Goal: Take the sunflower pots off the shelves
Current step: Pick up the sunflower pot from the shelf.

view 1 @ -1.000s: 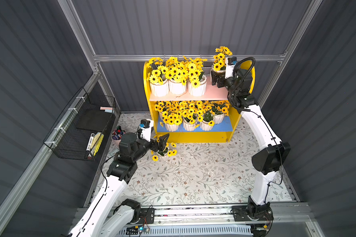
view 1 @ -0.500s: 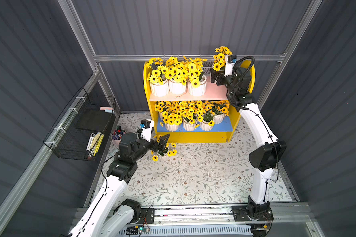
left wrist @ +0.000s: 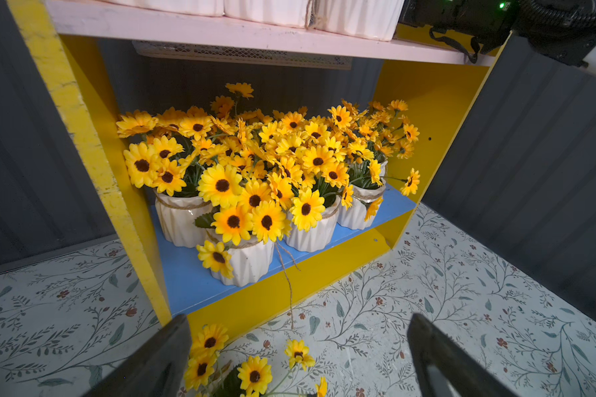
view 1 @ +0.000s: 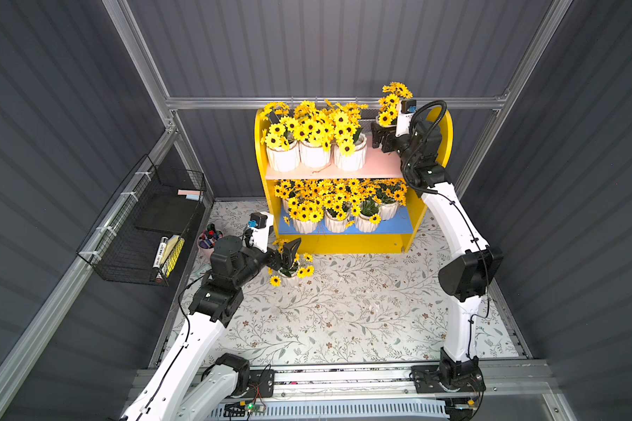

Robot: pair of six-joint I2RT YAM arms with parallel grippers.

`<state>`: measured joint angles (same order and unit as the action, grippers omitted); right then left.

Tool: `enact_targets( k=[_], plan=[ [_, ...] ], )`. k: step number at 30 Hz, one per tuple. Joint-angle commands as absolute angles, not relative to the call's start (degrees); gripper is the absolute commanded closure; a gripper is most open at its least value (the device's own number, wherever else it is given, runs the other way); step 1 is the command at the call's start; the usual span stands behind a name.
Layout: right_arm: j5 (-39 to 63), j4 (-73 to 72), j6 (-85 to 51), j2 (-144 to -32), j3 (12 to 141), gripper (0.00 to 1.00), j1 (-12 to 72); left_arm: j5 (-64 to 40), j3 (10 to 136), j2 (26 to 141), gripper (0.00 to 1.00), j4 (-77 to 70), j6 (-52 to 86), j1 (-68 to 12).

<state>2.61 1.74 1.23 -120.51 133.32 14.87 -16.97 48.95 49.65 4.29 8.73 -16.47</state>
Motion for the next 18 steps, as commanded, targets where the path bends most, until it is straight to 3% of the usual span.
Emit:
enact_targets(
  k=[1,5,9,10,13,18],
  plan=[
    [3.3,2.9,2.5,-121.2,134.7,0.10,14.6,-17.8,48.1,48.7,0.01,3.4,7.6,-16.9],
    [4.7,3.5,2.7,-121.1,134.6,0.24,14.6,-17.8,48.1,48.8,0.00,3.3,7.6,-16.9],
    [5.7,3.8,2.9,-120.5,134.4,0.47,14.6,-17.8,48.1,49.0,0.01,3.3,7.4,-16.9],
    [6.3,3.9,2.8,-120.4,134.3,0.55,14.6,-17.9,48.1,49.0,0.01,3.3,7.4,-16.9],
    [7.5,3.0,2.3,-119.0,133.2,1.00,14.6,-18.2,48.2,49.1,0.01,3.3,7.3,-16.9],
    [7.2,-1.1,1.5,-113.9,127.5,1.00,14.6,-19.2,48.2,49.3,0.01,3.1,7.5,-16.9]
  ],
)
